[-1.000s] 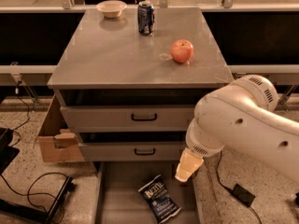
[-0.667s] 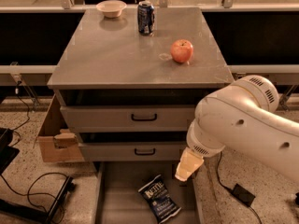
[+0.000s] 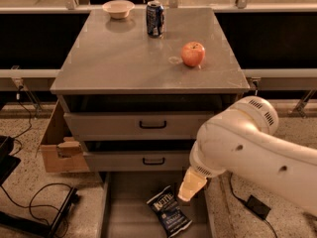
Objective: Pick blue chip bag from bottom drawer and place on counter
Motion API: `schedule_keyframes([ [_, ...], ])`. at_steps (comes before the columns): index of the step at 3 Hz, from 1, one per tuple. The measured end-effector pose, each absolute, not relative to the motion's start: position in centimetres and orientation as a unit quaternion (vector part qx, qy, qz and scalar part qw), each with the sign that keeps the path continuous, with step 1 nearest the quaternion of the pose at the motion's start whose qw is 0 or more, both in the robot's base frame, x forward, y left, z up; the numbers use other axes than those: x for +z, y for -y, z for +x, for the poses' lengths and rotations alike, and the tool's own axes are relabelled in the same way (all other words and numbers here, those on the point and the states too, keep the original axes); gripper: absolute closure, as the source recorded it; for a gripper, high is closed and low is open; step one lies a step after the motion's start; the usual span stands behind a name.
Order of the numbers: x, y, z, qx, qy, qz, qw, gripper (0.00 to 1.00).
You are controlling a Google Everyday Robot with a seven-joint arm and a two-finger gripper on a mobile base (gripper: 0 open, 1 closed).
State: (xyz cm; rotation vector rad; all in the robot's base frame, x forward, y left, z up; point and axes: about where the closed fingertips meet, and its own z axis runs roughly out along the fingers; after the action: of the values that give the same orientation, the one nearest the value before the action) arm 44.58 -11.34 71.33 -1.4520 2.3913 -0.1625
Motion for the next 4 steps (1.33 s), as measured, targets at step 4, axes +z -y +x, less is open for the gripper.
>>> schedule_keyframes([
  [4,56.8,10.9,43.9,-0.053,-0.834,-0.51,0.203,0.0],
])
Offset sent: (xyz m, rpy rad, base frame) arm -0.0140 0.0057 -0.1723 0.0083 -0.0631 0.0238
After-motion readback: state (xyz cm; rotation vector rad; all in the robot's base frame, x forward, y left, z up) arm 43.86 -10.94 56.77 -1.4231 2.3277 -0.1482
